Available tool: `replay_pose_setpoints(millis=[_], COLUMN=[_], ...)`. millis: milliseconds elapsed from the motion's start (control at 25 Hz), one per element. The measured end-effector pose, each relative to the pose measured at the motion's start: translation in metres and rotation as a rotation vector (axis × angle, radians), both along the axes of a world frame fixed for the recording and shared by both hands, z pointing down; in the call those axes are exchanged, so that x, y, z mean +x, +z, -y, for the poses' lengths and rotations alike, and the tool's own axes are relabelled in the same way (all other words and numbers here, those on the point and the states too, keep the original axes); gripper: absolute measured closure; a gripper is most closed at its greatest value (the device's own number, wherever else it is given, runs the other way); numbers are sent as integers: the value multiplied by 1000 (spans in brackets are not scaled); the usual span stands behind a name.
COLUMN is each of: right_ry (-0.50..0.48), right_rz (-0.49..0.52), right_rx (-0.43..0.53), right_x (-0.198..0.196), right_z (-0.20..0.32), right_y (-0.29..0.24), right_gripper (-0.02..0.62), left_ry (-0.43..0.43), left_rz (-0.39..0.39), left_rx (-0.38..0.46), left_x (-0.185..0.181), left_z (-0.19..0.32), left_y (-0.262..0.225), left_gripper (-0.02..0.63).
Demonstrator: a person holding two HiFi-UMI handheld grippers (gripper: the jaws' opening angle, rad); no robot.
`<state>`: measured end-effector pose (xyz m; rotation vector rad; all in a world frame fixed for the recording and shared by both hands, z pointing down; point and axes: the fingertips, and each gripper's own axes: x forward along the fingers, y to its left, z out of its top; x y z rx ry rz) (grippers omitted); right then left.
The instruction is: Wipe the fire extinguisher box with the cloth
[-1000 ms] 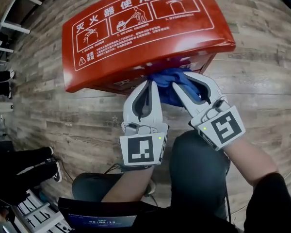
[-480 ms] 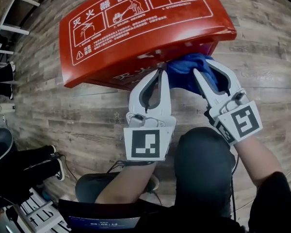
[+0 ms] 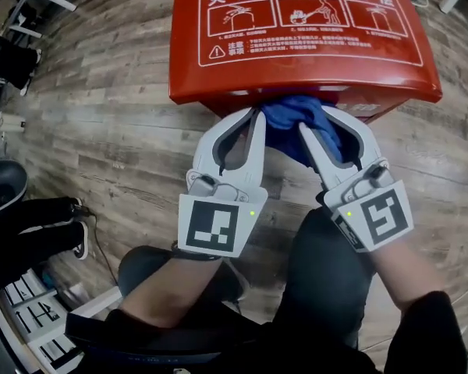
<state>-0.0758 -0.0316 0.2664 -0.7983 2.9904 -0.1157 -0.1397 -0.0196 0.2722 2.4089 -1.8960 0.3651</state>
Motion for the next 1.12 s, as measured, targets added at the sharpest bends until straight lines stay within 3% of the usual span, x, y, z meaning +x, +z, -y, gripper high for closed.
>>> replay_pose_setpoints(millis=[200, 520, 680, 920, 1120], right_ry=[10, 113, 143, 180, 287], right_rz=[3, -64, -67, -100, -121], right_rx=[7, -58, -102, -181, -153], right_x=[-39, -60, -63, -54, -44], right_z=[-11, -24, -28, -39, -19], right_y=[-16, -25, -53, -177, -377], right_gripper=[483, 483, 483, 483, 485], left_ry=[38, 125, 121, 87, 31], left_rz=[42, -16, -26, -64, -145], left_rx=[19, -13, -49, -50, -13], left_x=[-39, -59, -65, -63, -88], left_z=[-9, -23, -26, -40, -30], left_y=[-13, -17, -43, -176, -369], left_gripper=[604, 604, 604, 604, 604])
